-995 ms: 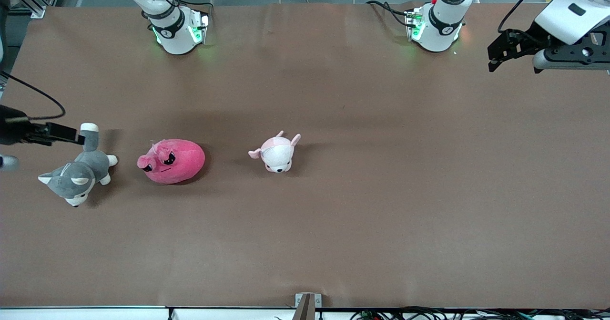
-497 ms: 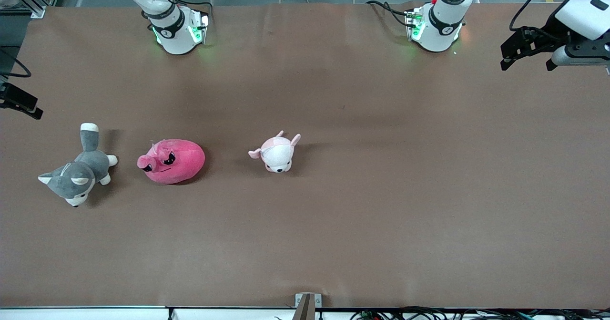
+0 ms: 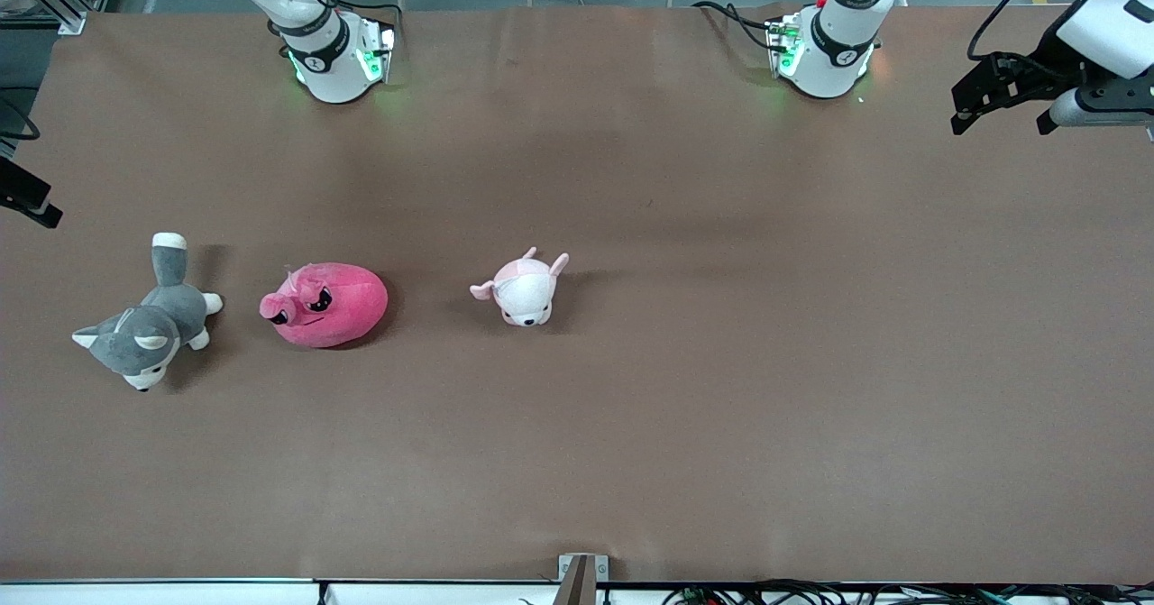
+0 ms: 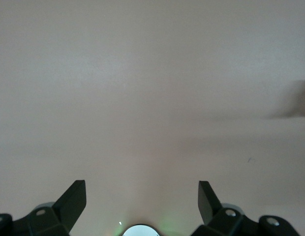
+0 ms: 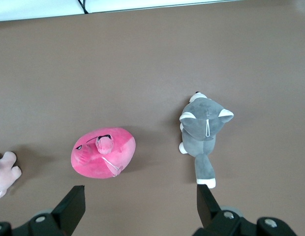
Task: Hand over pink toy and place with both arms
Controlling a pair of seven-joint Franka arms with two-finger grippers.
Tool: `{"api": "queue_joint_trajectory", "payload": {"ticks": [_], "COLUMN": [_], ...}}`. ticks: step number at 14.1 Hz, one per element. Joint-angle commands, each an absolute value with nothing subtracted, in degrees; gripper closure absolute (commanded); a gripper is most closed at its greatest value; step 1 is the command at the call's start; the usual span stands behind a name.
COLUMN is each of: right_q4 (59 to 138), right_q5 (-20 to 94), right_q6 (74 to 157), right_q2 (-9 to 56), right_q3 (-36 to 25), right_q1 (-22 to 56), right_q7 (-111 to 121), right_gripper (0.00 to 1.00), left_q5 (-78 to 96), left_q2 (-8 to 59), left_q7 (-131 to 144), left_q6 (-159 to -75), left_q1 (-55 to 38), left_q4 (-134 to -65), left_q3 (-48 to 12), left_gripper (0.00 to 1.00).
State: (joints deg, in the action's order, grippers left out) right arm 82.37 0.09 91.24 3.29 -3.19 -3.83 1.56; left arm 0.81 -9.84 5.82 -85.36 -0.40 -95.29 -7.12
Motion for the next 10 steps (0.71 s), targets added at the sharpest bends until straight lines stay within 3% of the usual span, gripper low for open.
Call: {"api": "queue_joint_trajectory", "payload": {"ticks": [1,5,10], "right_q4": [88.67,98.16,101.59], "right_q5": [0.97,0.88,0.88], "right_q6": [93.08,97.20,96.94], "right_q2": [-1.48,-8.34,-10.89], "right_q3": [-2.81,-2.55,-2.81], "right_q1": [-4.57,-4.22,-4.66], "right_q7": [1.40,1.23,1.32], "right_gripper": [0.00,0.00,0.00], "left_q5": [1.58,1.23,1.50], "left_q2": [-10.28,-10.99,-9.49], "left_q7": [5.10,5.89,6.15], "left_q6": [-85.34,-84.37,-85.78], "left_q1": [-0.18,-0.52,-0.44], "left_q4": [-95.71,-94.58,-95.10], "left_q3": [-6.94,-7.82,-8.79], "left_gripper": [0.00,0.00,0.00]}}
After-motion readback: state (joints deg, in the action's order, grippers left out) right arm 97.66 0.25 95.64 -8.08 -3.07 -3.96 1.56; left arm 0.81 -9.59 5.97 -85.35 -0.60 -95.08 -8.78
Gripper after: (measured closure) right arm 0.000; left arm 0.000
